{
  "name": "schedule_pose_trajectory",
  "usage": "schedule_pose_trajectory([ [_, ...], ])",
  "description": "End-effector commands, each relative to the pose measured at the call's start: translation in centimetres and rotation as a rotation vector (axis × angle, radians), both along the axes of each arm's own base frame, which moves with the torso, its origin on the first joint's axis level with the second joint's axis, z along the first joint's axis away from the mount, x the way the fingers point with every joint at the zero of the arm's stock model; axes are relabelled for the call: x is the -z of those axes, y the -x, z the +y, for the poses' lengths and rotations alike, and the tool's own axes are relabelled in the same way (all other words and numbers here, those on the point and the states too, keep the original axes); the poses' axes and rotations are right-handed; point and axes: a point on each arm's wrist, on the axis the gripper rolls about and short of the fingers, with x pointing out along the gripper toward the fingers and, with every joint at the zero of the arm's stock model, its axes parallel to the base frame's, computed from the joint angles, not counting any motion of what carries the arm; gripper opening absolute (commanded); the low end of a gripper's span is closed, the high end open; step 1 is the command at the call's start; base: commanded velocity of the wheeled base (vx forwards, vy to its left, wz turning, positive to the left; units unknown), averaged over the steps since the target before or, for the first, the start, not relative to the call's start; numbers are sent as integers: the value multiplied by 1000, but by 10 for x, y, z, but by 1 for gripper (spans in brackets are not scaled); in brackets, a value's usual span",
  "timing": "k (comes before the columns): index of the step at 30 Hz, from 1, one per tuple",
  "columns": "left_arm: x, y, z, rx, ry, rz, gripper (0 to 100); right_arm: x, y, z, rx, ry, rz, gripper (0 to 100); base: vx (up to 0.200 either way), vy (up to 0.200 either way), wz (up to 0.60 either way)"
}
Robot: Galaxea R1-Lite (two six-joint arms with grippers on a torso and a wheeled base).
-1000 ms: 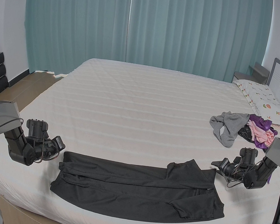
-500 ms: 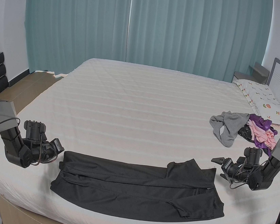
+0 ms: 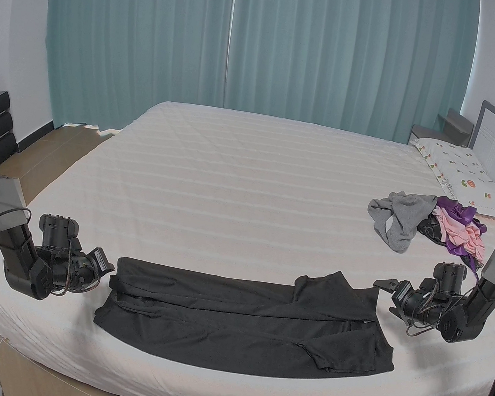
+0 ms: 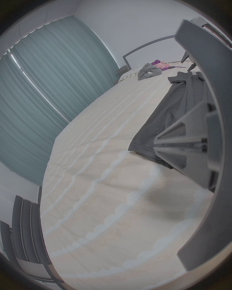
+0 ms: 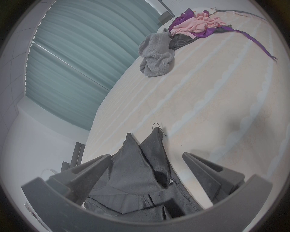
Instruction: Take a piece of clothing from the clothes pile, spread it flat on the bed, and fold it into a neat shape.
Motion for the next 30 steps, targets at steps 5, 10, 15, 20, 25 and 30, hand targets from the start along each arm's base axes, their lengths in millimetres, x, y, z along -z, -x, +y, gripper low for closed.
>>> schedule_pose_trajectory([
  [5, 1, 5, -10, 28, 2, 16, 100, 0, 1, 0, -2, 0, 3, 100, 0, 0, 0],
  [10, 4, 6, -12, 34, -1, 28, 100, 0, 1, 0, 0, 1, 2, 100, 0, 0, 0],
  [15, 6, 5, -16, 24, 15, 43, 100, 0, 1, 0, 0, 1, 2, 100, 0, 0, 0],
  [20, 5, 3, -19, 15, 35, 43, 100, -1, 1, 1, -2, 1, 0, 100, 0, 0, 0],
  [25, 12, 2, -22, 20, 33, 63, 0, -6, 3, 4, -11, 1, -9, 100, 0, 0, 0],
  [30, 11, 2, -21, 1, 17, 57, 0, -17, 11, 11, -27, 1, -19, 100, 0, 0, 0],
])
